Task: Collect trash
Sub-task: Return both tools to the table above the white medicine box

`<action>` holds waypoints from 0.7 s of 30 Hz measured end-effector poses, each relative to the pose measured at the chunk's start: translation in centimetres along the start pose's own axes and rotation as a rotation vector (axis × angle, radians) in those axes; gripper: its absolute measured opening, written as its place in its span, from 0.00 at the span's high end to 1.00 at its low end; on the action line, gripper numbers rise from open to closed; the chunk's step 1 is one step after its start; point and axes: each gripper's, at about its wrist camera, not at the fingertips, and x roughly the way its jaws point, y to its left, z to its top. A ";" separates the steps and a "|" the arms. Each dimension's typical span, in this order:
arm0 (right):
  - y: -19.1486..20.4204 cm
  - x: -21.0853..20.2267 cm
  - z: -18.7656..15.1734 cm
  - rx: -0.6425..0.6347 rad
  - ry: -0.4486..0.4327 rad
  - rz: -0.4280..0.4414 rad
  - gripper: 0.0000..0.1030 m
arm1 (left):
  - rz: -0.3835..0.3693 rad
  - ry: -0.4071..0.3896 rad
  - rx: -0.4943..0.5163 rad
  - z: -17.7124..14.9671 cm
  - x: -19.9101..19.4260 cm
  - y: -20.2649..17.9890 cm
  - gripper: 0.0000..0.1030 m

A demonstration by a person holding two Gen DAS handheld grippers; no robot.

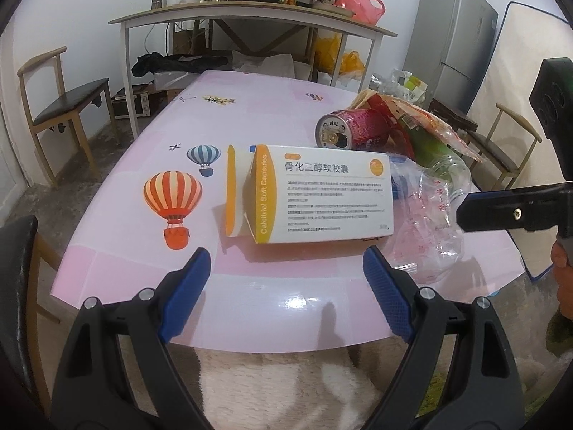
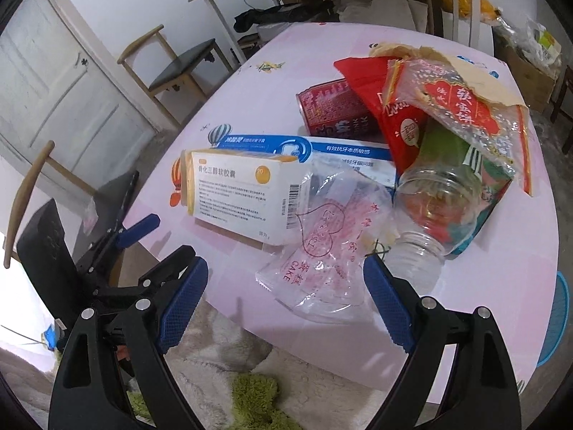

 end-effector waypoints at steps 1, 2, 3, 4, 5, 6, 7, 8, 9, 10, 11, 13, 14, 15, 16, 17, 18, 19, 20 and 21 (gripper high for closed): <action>0.1 0.1 0.0 -0.002 0.002 -0.001 0.17 | 0.002 0.000 0.001 0.0 0.0 0.0 0.20; 0.2 0.2 0.0 -0.003 0.002 -0.003 0.17 | 0.005 -0.001 0.003 -0.1 0.0 0.0 0.20; 0.2 0.3 0.0 -0.004 0.002 -0.007 0.17 | 0.007 -0.001 0.004 -0.1 0.0 0.0 0.20; 0.2 0.5 0.0 -0.007 0.002 -0.015 0.17 | 0.010 -0.001 0.005 -0.1 0.0 0.1 0.20; 0.3 0.5 -0.1 -0.009 0.001 -0.021 0.17 | 0.011 -0.001 0.005 -0.1 0.0 0.1 0.20; 0.3 0.6 -0.1 -0.011 0.000 -0.026 0.17 | 0.014 -0.001 0.005 -0.2 0.0 0.1 0.20; 0.3 0.7 -0.2 -0.013 0.001 -0.031 0.17 | 0.016 0.000 0.004 -0.2 0.0 0.1 0.20; 0.3 0.8 -0.3 -0.015 0.002 -0.036 0.17 | 0.017 0.000 0.003 -0.2 0.0 0.1 0.20; 0.4 0.9 -0.3 -0.020 0.001 -0.042 0.17 | 0.018 -0.001 0.001 -0.2 0.0 0.2 0.20; 0.5 1.0 -0.4 -0.024 0.000 -0.048 0.17 | 0.018 0.000 -0.001 -0.2 0.0 0.3 0.20; 0.6 1.2 -0.5 -0.029 -0.002 -0.056 0.17 | 0.017 0.001 -0.003 -0.3 0.0 0.3 0.20; 0.9 1.3 -0.5 -0.045 -0.012 -0.075 0.17 | 0.016 0.002 -0.009 -0.3 0.0 0.4 0.20; 1.1 1.4 -0.5 -0.052 -0.018 -0.084 0.17 | 0.014 0.005 -0.010 -0.3 0.1 0.4 0.20; 1.2 1.5 -0.5 -0.056 -0.021 -0.090 0.17 | 0.011 0.008 -0.011 -0.3 0.1 0.4 0.22; 1.3 1.7 -0.5 -0.061 -0.025 -0.099 0.18 | 0.008 0.012 -0.011 -0.3 0.2 0.5 0.22; 1.4 1.8 -0.5 -0.065 -0.026 -0.106 0.18 | 0.007 0.015 -0.012 -0.4 0.2 0.4 0.23; 1.4 2.0 -0.5 -0.069 -0.024 -0.110 0.18 | 0.004 0.017 -0.013 -0.4 0.3 0.4 0.24; 1.5 2.2 -0.5 -0.075 -0.024 -0.117 0.18 | 0.003 0.018 -0.014 -0.4 0.3 0.4 0.24; 1.6 2.4 -0.5 -0.081 -0.026 -0.125 0.18 | 0.002 0.019 -0.016 -0.4 0.3 0.4 0.24; 1.8 2.6 -0.5 -0.090 -0.026 -0.136 0.18 | 0.000 0.021 -0.018 -0.4 0.3 0.4 0.25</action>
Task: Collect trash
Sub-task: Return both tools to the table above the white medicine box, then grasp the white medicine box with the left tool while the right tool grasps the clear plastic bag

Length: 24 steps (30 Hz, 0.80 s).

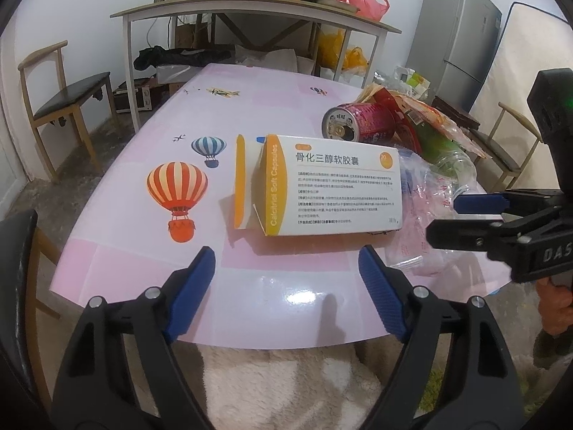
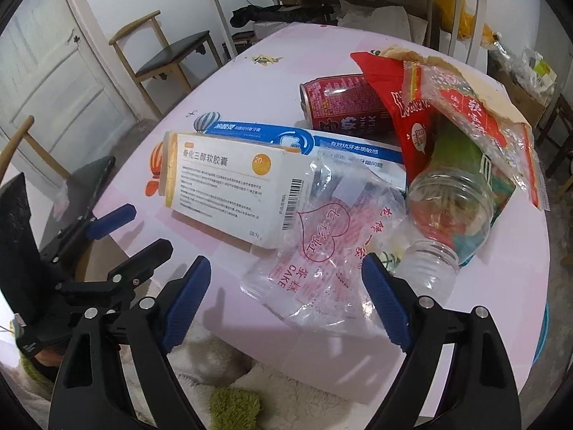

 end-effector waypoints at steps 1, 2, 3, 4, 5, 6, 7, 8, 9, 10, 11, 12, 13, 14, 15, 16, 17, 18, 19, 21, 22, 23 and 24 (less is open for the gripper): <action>0.1 0.1 -0.1 -0.007 0.000 -0.006 0.19 | -0.001 0.001 -0.001 0.0 0.0 -0.1 0.25; 0.2 0.2 -0.1 -0.011 0.003 -0.011 0.19 | -0.002 0.002 -0.003 -0.1 0.0 -0.1 0.26; 0.3 0.3 -0.2 -0.014 0.008 -0.016 0.20 | -0.002 0.004 -0.003 -0.1 0.0 0.0 0.26; 0.4 0.4 -0.2 -0.015 0.013 -0.019 0.22 | -0.002 0.005 -0.004 -0.1 0.0 0.0 0.26; 0.4 0.3 -0.2 -0.016 0.015 -0.021 0.22 | -0.001 0.006 -0.005 -0.1 0.1 0.0 0.27; 0.4 0.3 -0.3 -0.016 0.015 -0.020 0.22 | -0.001 0.008 -0.006 -0.2 0.1 0.1 0.27; 0.5 0.2 -0.3 -0.017 0.015 -0.018 0.22 | -0.001 0.008 -0.008 -0.2 0.1 0.1 0.27; 0.5 0.2 -0.4 -0.018 0.016 -0.018 0.22 | -0.001 0.008 -0.009 -0.2 0.1 0.0 0.27; 0.5 0.2 -0.4 -0.019 0.019 -0.020 0.22 | -0.001 0.009 -0.011 -0.2 0.2 0.0 0.27; 0.5 0.4 -0.5 -0.021 0.027 -0.023 0.24 | -0.001 0.010 -0.012 -0.2 0.2 0.1 0.27; 0.6 0.6 -0.6 -0.022 0.034 -0.023 0.25 | -0.002 0.012 -0.012 -0.2 0.2 0.1 0.27; 0.7 0.7 -0.7 -0.023 0.040 -0.023 0.26 | -0.002 0.012 -0.011 -0.2 0.3 0.0 0.27; 0.8 0.7 -0.8 -0.029 0.043 -0.030 0.27 | -0.001 0.012 -0.010 -0.3 0.3 -0.1 0.27; 1.0 0.8 -0.9 -0.035 0.044 -0.036 0.27 | -0.001 0.012 -0.009 -0.3 0.3 -0.1 0.27; 1.0 0.7 -0.9 -0.039 0.046 -0.039 0.29 | 0.000 0.013 -0.007 -0.3 0.3 -0.1 0.27; 1.1 0.7 -1.0 -0.045 0.050 -0.043 0.29 | 0.000 0.013 -0.007 -0.4 0.3 -0.2 0.27; 1.2 0.8 -1.1 -0.050 0.056 -0.048 0.30 | 0.000 0.014 -0.008 -0.4 0.3 -0.1 0.27; 1.3 0.9 -1.2 -0.052 0.067 -0.049 0.32 | 0.000 0.014 -0.010 -0.4 0.3 -0.2 0.27; 1.2 1.0 -1.2 -0.051 0.077 -0.047 0.35 | -0.001 0.015 -0.011 -0.4 0.3 -0.1 0.27; 1.2 1.4 -1.6 -0.043 0.101 -0.048 0.39 | 0.000 0.014 -0.011 -0.4 0.3 -0.1 0.27; 1.1 1.6 -1.7 -0.039 0.107 -0.048 0.42 | 0.000 0.014 -0.011 -0.4 0.3 -0.1 0.27; 1.0 1.6 -1.9 -0.033 0.110 -0.046 0.43 | 0.001 0.014 -0.010 -0.4 0.3 -0.1 0.28; 1.0 1.6 -1.9 -0.030 0.110 -0.046 0.46 | 0.001 0.013 -0.010 -0.4 0.3 -0.1 0.28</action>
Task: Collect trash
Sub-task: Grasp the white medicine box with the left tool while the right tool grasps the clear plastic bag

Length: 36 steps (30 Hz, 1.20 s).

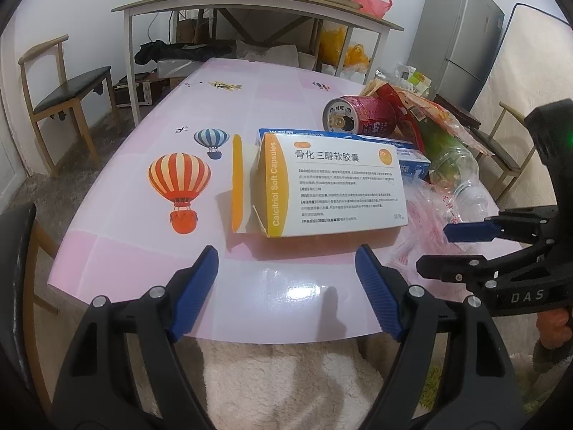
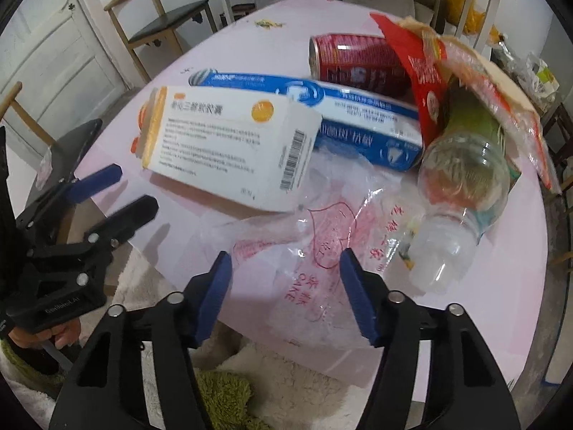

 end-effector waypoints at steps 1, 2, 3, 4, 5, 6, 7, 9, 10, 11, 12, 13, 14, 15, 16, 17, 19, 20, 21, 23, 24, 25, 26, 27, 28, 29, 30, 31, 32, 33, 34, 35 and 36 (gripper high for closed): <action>-0.1 0.0 -0.1 0.005 -0.001 -0.002 0.48 | 0.000 0.000 0.000 0.0 0.0 0.0 0.28; -0.1 0.0 -0.1 0.010 -0.001 -0.003 0.49 | 0.000 0.000 0.000 0.0 0.0 0.0 0.28; -0.3 0.0 -0.1 0.015 0.000 -0.004 0.53 | 0.000 -0.003 -0.001 0.0 -0.1 0.1 0.28; -0.5 0.0 -0.2 0.021 0.001 -0.006 0.55 | -0.001 -0.006 -0.002 0.0 -0.2 0.1 0.28; -0.6 -0.1 -0.2 0.026 0.001 -0.006 0.57 | -0.002 -0.012 -0.003 0.0 -0.3 0.2 0.28; -0.6 -0.1 -0.3 0.029 0.002 -0.006 0.59 | -0.005 -0.021 -0.003 0.0 -0.5 0.3 0.28; -0.7 -0.1 -0.3 0.033 0.001 -0.007 0.61 | -0.008 -0.030 -0.001 0.0 -0.8 0.4 0.28; -0.7 0.0 -0.5 0.037 0.002 -0.010 0.63 | -0.011 -0.050 0.005 0.1 -1.4 0.5 0.28; -0.6 0.0 -0.6 0.039 0.002 -0.012 0.65 | -0.015 -0.058 0.006 0.2 -1.6 0.6 0.28; -0.7 0.0 -0.7 0.041 0.002 -0.013 0.67 | -0.020 -0.068 0.006 0.3 -1.9 0.7 0.28; -0.8 0.0 -0.8 0.044 0.001 -0.013 0.69 | -0.027 -0.081 0.006 0.6 -2.2 0.8 0.28; -0.8 0.0 -0.9 0.048 0.001 -0.009 0.71 | -0.030 -0.089 0.007 0.8 -2.4 0.9 0.28; -1.0 0.0 -0.9 0.052 0.000 -0.006 0.72 | -0.030 -0.100 0.008 1.1 -2.6 1.0 0.28; -1.2 0.1 -0.9 0.056 0.001 -0.004 0.74 | -0.027 -0.110 0.008 1.5 -2.7 1.2 0.28; -1.3 0.1 -1.0 0.059 0.001 -0.002 0.76 | -0.022 -0.118 0.007 1.9 -2.7 1.2 0.28; -1.4 0.1 -1.1 0.063 0.000 0.000 0.77 | -0.019 -0.122 0.005 2.3 -2.7 1.3 0.28; -1.5 0.0 -1.2 0.068 0.000 0.006 0.78 | -0.014 -0.125 -0.006 3.3 -2.3 1.8 0.34; -1.6 -0.1 -1.3 0.070 -0.001 0.009 0.78 | -0.017 -0.117 -0.021 3.9 -1.9 2.3 0.38; -1.6 -0.1 -1.3 0.072 -0.002 0.011 0.79 | -0.023 -0.111 -0.035 4.2 -1.6 2.6 0.41; -1.9 -0.2 -1.5 0.081 -0.004 0.020 0.79 | -0.073 -0.077 -0.108 5.3 -0.4 4.1 0.49; -2.0 -0.3 -1.5 0.084 -0.005 0.023 0.79 | -0.110 -0.048 -0.152 5.8 0.4 5.0 0.52; -2.1 -0.3 -1.6 0.088 -0.007 0.028 0.79 | -0.133 -0.021 -0.181 6.2 1.1 5.5 0.54; -2.2 -0.4 -1.6 0.092 -0.009 0.032 0.79 | -0.158 0.015 -0.211 6.5 2.0 6.1 0.60; -2.3 -0.4 -1.7 0.095 -0.012 0.035 0.79 | -0.176 0.041 -0.236 6.7 2.7 6.7 0.64; -2.4 -0.5 -1.7 0.099 -0.014 0.039 0.79 | -0.196 0.045 -0.253 6.8 2.9 7.0 0.66; -2.6 -0.5 -1.8 0.102 -0.016 0.041 0.79 | -0.220 0.051 -0.275 6.8 3.0 7.3 0.74; -2.8 -0.5 -1.8 0.105 -0.017 0.044 0.79 | -0.235 0.055 -0.290 6.8 2.9 7.4 0.83; -2.9 -0.6 -2.0 0.109 -0.019 0.047 0.79 | -0.237 0.055 -0.299 6.7 2.8 7.5 0.87; -3.1 -0.7 -2.1 0.112 -0.020 0.051 0.80 | -0.231 0.054 -0.309 6.5 2.7 7.5 0.94; -3.1 -0.6 -2.0 0.113 -0.021 0.052 0.80 | -0.227 0.054 -0.320 6.2 2.5 7.5 1.00; -3.2 -0.7 -2.1 0.115 -0.022 0.054 0.80 | -0.230 0.056 -0.333 5.8 2.3 7.6 1.00; -3.2 -0.7 -2.1 0.115 -0.023 0.056 0.80 | -0.228 0.057 -0.345 5.3 1.9 7.5 1.00; -3.3 -0.7 -2.1 0.116 -0.024 0.058 0.80 | -0.218 0.059 -0.358 4.6 1.5 7.5 1.00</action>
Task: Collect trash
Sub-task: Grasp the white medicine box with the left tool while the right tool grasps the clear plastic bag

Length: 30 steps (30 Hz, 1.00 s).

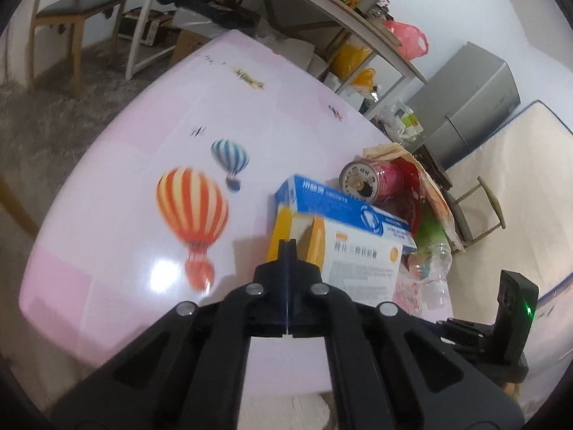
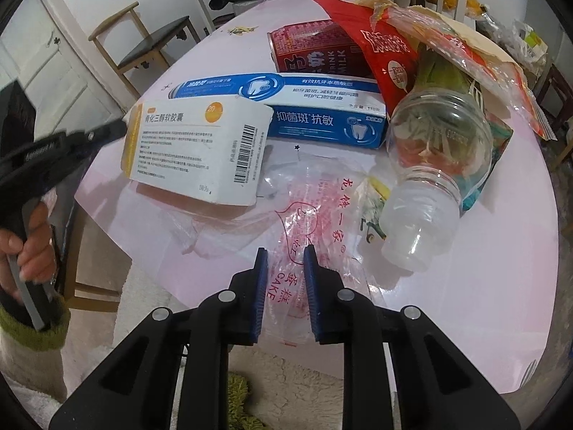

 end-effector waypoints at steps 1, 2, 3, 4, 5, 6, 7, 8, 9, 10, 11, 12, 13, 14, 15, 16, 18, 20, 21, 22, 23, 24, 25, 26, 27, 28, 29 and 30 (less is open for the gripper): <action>0.0 0.0 0.0 0.001 0.000 0.002 0.80 | 0.011 0.000 -0.005 -0.5 -0.2 0.0 1.00; -0.2 -0.2 -0.1 0.002 0.000 0.003 0.80 | 0.035 0.001 -0.008 -1.3 -0.5 0.1 1.00; -0.4 -0.3 -0.2 0.003 0.000 0.005 0.81 | 0.062 0.002 -0.012 -2.0 -0.8 0.1 1.00; -0.4 -0.4 -0.2 0.004 0.000 0.007 0.81 | 0.074 0.006 -0.018 -2.7 -1.0 0.2 1.00; -0.5 -0.4 -0.3 0.004 -0.002 0.008 0.81 | 0.073 0.011 -0.027 -3.2 -1.3 0.5 1.00; -0.5 -0.5 -0.3 0.004 -0.003 0.009 0.81 | 0.065 0.020 -0.045 -3.7 -1.5 0.7 1.00; -0.4 -0.4 -0.3 0.002 -0.003 0.009 0.81 | 0.058 0.021 -0.060 -3.9 -1.7 1.0 1.00; -0.5 -0.5 -0.3 0.001 -0.004 0.010 0.81 | 0.052 0.019 -0.073 -3.9 -1.9 1.3 1.00; -0.5 -0.5 -0.4 0.001 -0.005 0.011 0.81 | 0.051 0.014 -0.081 -3.9 -2.1 1.4 1.00; -0.5 -0.6 -0.4 0.002 -0.006 0.011 0.81 | 0.057 -0.006 -0.095 -3.4 -2.4 1.7 1.00; -0.6 -0.7 -0.4 0.003 -0.007 0.012 0.81 | 0.056 -0.018 -0.104 -3.1 -2.6 1.9 1.00; -0.6 -0.7 -0.5 0.006 -0.008 0.013 0.81 | 0.043 -0.022 -0.111 -2.6 -2.7 2.0 0.97; -0.7 -0.8 -0.5 0.009 -0.009 0.014 0.81 | 0.028 -0.020 -0.116 -2.1 -2.6 2.1 0.93; -0.8 -0.8 -0.5 0.014 -0.010 0.015 0.81 | 0.014 -0.015 -0.118 -1.6 -2.3 2.1 0.80; -0.9 -0.8 -0.6 0.020 -0.013 0.017 0.81 | 0.008 -0.005 -0.114 -1.0 -1.9 2.0 0.67; -1.0 -0.8 -0.7 0.024 -0.015 0.018 0.81 | 0.014 0.008 -0.104 -0.4 -1.3 1.9 0.65; -1.1 -0.9 -0.7 0.030 -0.018 0.018 0.81 | 0.033 0.025 -0.090 0.3 -0.3 1.8 0.66; -1.2 -1.0 -0.8 0.033 -0.021 0.016 0.81 | 0.066 0.048 -0.087 0.8 0.9 1.9 0.74; -1.2 -1.1 -0.9 0.034 -0.022 0.016 0.81 | 0.083 0.052 -0.084 0.9 1.2 2.0 0.91; -1.3 -1.1 -1.0 0.036 -0.022 0.016 0.81 | 0.092 0.056 -0.077 0.8 1.4 1.9 0.97; -1.4 -1.1 -1.0 0.039 -0.023 0.016 0.81 | 0.095 0.049 -0.070 0.7 1.3 1.8 0.98; -1.5 -1.1 -1.0 0.041 -0.024 0.016 0.81 | 0.102 0.038 -0.066 0.4 1.0 1.7 0.99; -1.6 -1.1 -1.1 0.044 -0.024 0.016 0.81 | 0.111 0.031 -0.065 0.1 0.7 1.6 1.00; -1.6 -1.2 -1.1 0.045 -0.024 0.018 0.82 | 0.121 0.024 -0.067 -0.2 0.4 1.6 1.00; -1.6 -1.1 -1.0 0.045 -0.024 0.018 0.82 | 0.150 0.014 -0.075 -0.8 -0.1 1.6 1.00; -1.5 -1.1 -1.0 0.044 -0.024 0.019 0.82 | 0.178 0.010 -0.082 -1.2 -0.4 1.6 1.00; -1.5 -1.1 -1.0 0.042 -0.025 0.018 0.82 | 0.215 0.006 -0.096 -1.9 -0.8 1.7 1.00; -1.5 -1.1 -1.0 0.041 -0.025 0.019 0.82 | 0.235 0.003 -0.119 -2.5 -1.2 1.8 1.00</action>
